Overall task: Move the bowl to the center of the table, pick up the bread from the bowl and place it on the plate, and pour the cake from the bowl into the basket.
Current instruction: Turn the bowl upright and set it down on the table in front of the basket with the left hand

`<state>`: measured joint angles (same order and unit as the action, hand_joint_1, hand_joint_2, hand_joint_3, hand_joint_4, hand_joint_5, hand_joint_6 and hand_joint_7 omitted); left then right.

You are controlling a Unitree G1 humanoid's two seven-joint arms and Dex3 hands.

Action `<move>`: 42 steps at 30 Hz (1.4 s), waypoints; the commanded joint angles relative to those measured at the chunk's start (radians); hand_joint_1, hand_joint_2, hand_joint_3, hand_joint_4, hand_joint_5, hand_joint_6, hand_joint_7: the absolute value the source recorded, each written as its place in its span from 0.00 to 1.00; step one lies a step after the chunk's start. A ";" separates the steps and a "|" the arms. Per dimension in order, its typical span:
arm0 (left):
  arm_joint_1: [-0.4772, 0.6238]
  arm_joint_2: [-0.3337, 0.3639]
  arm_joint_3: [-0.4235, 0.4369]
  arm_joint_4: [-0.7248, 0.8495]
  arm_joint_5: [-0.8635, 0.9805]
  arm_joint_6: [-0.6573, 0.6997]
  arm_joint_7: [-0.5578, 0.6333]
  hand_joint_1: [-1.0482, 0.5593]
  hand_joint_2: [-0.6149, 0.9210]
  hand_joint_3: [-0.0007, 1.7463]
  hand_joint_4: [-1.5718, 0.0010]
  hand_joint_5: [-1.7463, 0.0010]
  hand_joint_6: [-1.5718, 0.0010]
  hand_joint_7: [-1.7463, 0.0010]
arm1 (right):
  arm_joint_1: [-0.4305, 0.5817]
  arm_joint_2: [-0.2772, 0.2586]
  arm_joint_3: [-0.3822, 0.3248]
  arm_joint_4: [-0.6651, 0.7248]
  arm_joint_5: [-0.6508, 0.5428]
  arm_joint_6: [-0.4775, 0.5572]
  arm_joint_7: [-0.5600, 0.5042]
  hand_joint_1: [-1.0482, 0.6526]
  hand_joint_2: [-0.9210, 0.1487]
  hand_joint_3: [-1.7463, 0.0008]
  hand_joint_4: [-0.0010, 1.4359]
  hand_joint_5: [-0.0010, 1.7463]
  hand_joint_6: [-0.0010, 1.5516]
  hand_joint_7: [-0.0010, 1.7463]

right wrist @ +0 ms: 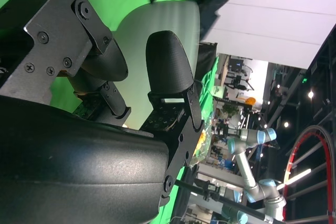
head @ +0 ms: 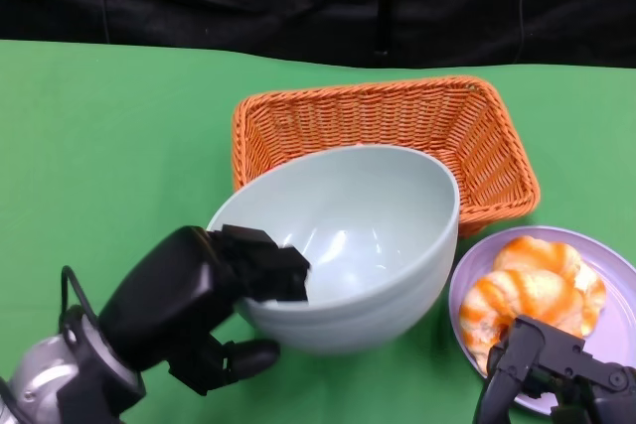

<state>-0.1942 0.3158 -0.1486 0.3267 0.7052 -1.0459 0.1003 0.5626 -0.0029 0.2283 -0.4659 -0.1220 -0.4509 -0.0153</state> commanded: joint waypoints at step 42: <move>-0.092 0.433 -0.433 -0.234 -0.192 0.513 -0.264 0.25 1.00 0.12 0.88 0.91 0.86 1.00 | 0.002 -0.007 -0.003 -0.022 0.011 -0.014 0.000 0.65 0.66 0.00 0.64 1.00 0.51 0.92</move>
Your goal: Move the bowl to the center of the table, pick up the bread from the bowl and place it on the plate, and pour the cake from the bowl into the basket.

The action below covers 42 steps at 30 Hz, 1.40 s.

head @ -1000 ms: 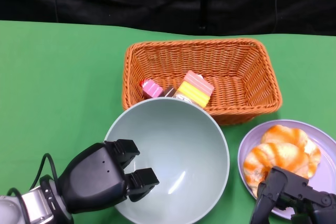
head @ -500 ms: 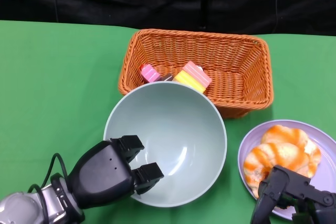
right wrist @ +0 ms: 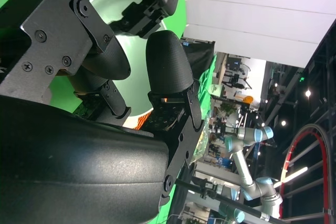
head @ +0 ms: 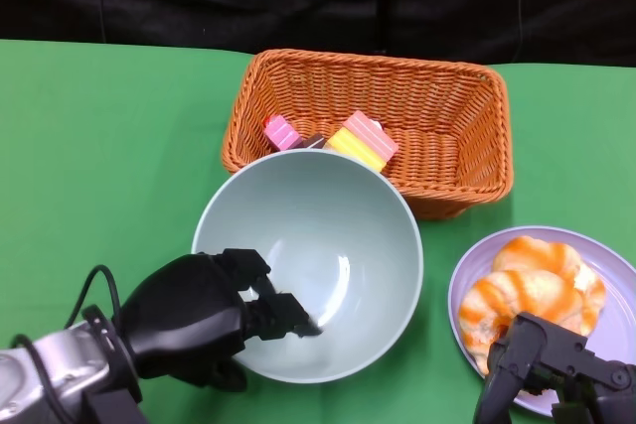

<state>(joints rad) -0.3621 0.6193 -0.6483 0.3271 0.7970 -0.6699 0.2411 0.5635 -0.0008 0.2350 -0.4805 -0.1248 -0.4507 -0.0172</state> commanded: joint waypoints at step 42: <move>0.730 -0.546 0.595 -0.692 -1.065 0.239 -0.524 0.44 1.00 0.13 0.65 0.29 0.69 0.46 | -0.166 0.002 -0.019 0.061 -0.031 -0.016 0.006 0.62 0.68 0.00 0.63 1.00 0.55 0.88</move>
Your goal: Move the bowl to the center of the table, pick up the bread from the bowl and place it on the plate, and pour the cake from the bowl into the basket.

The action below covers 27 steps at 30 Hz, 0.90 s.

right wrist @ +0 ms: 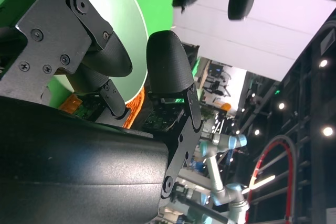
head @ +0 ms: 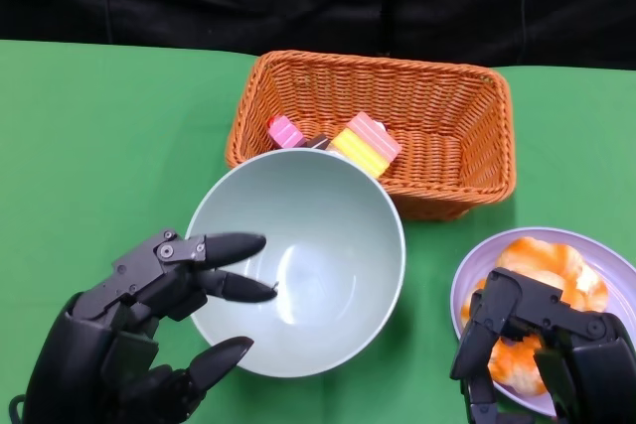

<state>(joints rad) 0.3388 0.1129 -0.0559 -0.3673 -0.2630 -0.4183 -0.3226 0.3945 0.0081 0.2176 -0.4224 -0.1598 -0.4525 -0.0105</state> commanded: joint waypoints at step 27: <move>0.062 -0.135 -0.022 0.112 0.052 -0.151 0.074 0.58 0.71 0.75 0.40 0.00 0.47 0.10 | 0.009 -0.029 -0.003 0.059 0.021 -0.076 0.018 0.62 0.71 0.00 0.65 0.98 0.56 0.84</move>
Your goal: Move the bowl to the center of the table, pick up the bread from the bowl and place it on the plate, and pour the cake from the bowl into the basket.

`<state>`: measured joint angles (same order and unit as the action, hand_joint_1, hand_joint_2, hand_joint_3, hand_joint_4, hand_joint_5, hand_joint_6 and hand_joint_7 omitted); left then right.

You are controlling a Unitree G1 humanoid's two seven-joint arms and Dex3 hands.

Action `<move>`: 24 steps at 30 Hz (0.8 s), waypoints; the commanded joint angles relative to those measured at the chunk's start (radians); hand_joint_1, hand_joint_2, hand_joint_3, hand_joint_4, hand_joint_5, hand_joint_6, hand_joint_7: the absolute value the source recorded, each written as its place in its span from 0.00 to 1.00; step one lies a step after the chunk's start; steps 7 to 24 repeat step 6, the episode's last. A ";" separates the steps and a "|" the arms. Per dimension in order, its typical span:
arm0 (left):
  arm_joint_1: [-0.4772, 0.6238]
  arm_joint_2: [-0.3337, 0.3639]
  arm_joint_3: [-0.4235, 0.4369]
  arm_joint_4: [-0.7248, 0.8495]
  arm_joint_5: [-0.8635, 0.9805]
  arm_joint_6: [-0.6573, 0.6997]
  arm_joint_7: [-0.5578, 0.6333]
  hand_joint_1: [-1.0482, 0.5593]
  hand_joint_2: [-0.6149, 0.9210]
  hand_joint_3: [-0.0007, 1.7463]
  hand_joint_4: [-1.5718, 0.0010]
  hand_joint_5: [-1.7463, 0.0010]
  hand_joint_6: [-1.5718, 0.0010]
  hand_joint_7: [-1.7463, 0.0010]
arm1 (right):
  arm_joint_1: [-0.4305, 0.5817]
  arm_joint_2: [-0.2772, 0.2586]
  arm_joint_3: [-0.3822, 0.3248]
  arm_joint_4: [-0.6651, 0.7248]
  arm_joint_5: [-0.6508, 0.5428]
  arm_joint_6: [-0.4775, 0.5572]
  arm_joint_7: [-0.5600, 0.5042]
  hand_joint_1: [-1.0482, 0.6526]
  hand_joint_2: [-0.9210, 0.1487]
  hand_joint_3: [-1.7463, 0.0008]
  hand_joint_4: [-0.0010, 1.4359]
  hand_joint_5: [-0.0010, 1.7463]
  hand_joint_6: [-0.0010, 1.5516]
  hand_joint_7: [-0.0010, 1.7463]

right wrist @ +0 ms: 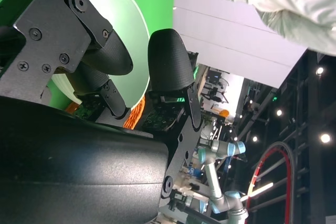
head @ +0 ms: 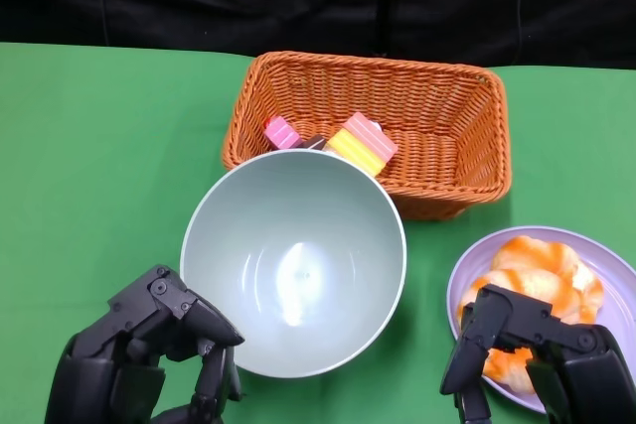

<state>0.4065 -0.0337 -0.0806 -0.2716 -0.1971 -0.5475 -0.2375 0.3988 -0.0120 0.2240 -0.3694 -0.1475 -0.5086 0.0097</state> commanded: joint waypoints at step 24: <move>-0.004 0.021 0.005 0.018 -0.018 -0.028 -0.014 0.59 0.70 0.75 0.40 0.00 0.47 0.11 | 0.012 -0.014 -0.009 0.003 0.014 -0.015 0.006 0.62 0.70 0.00 0.65 0.98 0.56 0.84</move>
